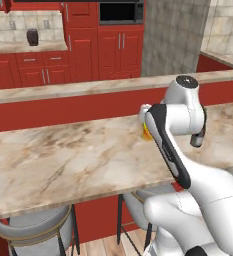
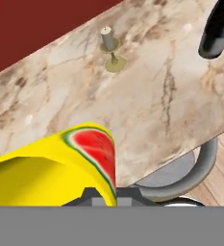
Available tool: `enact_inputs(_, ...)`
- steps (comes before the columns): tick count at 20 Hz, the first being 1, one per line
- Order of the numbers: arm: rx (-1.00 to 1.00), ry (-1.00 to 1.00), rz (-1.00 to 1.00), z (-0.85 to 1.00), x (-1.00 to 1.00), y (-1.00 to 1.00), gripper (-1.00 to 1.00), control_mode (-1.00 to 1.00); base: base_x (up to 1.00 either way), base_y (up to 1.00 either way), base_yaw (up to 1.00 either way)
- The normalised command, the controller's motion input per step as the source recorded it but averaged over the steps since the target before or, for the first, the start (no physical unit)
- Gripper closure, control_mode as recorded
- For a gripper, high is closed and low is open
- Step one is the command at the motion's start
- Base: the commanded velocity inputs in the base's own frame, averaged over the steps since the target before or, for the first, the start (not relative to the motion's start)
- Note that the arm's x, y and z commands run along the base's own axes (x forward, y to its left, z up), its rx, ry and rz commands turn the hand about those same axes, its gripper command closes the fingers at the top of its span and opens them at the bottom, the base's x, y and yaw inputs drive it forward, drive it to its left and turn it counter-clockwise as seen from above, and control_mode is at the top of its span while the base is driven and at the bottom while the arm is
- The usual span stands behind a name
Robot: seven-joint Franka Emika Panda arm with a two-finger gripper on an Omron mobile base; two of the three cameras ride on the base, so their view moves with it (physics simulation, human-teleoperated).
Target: Open the cabinet directly in front. Then move the wine and the cup to the dining counter with the candle on it.
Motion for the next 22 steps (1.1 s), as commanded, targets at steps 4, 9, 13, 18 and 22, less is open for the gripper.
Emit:
enact_inputs(4, 0.30, -0.09, -0.50, -0.47, -0.27, 0.00, 1.00, -1.00, 0.00, 0.00, 0.00)
enact_inputs(9, 0.09, -0.02, -0.09, -0.04, -0.07, -0.01, 1.00, -1.00, 0.00, 0.00, 0.00)
enact_inputs(13, 0.00, 0.03, 0.00, 0.00, 0.47, 0.00, 1.00, -1.00, 0.00, 0.00, 0.00)
enact_inputs(18, 0.00, 0.09, 0.00, 0.00, 0.84, 0.00, 1.00, -1.00, 0.00, 0.00, 0.00)
enact_inputs(22, 0.03, 0.15, 0.00, 0.00, 0.93, 0.00, 1.00, -1.00, 0.00, 0.00, 0.00)
